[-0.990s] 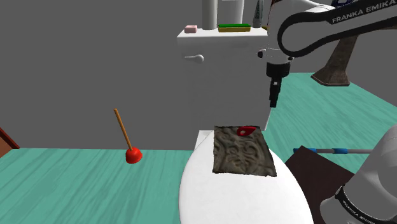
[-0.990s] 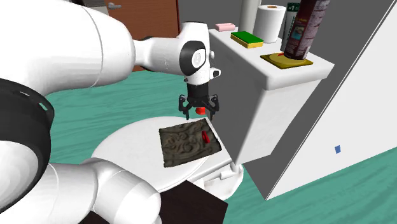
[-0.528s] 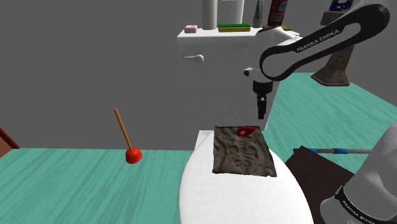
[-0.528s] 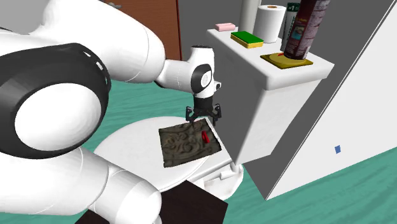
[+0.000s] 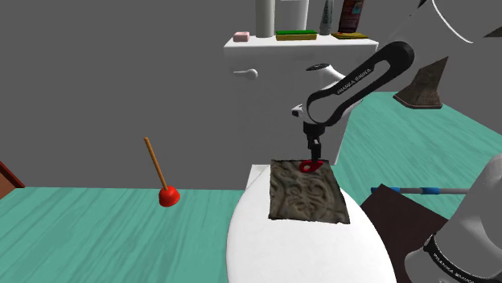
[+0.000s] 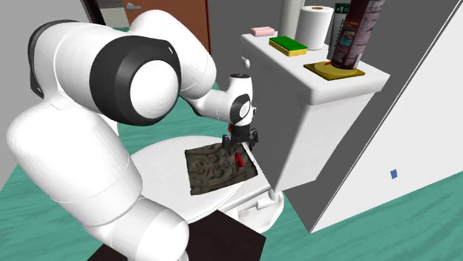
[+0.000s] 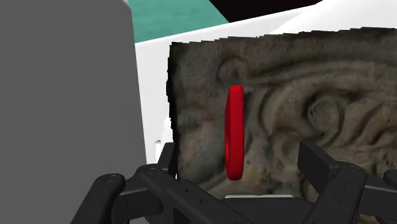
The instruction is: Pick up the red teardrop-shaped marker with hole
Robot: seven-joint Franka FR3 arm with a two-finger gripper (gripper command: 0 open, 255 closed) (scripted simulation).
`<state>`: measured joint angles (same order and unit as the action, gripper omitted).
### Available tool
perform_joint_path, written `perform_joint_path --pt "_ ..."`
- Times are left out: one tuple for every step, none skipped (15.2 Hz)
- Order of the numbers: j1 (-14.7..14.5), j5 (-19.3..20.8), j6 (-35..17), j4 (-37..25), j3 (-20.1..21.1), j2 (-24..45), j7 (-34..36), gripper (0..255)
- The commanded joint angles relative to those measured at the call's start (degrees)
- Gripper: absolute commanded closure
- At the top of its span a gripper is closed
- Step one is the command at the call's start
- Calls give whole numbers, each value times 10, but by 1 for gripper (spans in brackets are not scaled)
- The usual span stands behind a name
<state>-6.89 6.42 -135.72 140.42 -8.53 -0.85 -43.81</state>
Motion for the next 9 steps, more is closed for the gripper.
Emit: perform_joint_path --pt "-1 -3 -20 -1 1 20 -6 0" --pt "-1 -4 -28 1 1 27 -6 0" --pt "-1 -4 -37 2 1 33 -6 0" --pt "-1 -5 -45 4 1 40 -6 0" --pt "-1 -5 -53 5 1 47 -6 0" --pt "-1 -6 -61 6 1 54 -6 0" --pt "-1 -6 -65 7 1 58 -6 0" --pt "-1 -6 -65 7 1 58 -6 0" --pt "0 -6 -66 6 1 60 -6 255"
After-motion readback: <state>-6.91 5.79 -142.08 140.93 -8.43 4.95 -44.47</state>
